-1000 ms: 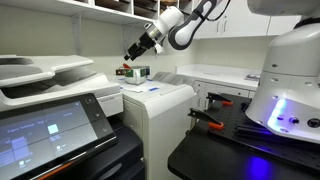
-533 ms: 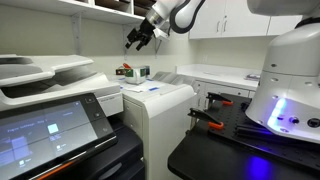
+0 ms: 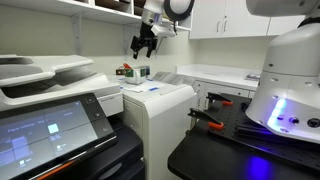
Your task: Pick up the red marker and place it inside the green and white mug
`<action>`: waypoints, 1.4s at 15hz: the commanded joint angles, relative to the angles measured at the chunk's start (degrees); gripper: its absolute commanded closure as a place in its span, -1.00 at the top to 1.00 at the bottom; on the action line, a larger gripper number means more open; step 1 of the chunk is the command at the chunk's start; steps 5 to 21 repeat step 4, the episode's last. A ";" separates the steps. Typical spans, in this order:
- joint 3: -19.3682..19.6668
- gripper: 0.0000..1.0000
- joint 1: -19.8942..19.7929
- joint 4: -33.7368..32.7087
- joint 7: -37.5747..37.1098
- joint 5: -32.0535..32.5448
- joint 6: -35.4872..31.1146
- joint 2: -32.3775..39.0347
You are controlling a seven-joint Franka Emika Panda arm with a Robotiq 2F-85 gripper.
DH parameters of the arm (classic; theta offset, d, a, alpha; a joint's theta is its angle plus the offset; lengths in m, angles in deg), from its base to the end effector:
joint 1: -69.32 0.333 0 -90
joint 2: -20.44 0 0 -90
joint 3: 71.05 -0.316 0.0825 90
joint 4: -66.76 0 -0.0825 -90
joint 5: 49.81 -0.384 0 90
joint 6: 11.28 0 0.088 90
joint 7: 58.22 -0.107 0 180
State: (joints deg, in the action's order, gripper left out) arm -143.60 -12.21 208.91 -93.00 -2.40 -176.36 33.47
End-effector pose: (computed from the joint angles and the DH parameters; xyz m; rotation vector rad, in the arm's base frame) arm 0.4911 -0.0294 0.2969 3.0302 -0.0692 0.6179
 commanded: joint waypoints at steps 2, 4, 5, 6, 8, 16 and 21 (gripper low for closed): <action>-11.93 1.00 -8.33 -3.24 5.03 -12.11 16.84 -0.95; -16.23 1.00 -11.85 -5.56 6.23 -13.93 20.40 -0.75; -16.23 1.00 -11.85 -5.56 6.23 -13.93 20.40 -0.75; -16.23 1.00 -11.85 -5.56 6.23 -13.93 20.40 -0.75; -16.23 1.00 -11.85 -5.56 6.23 -13.93 20.40 -0.75; -16.23 1.00 -11.85 -5.56 6.23 -13.93 20.40 -0.75; -16.23 1.00 -11.85 -5.56 6.23 -13.93 20.40 -0.75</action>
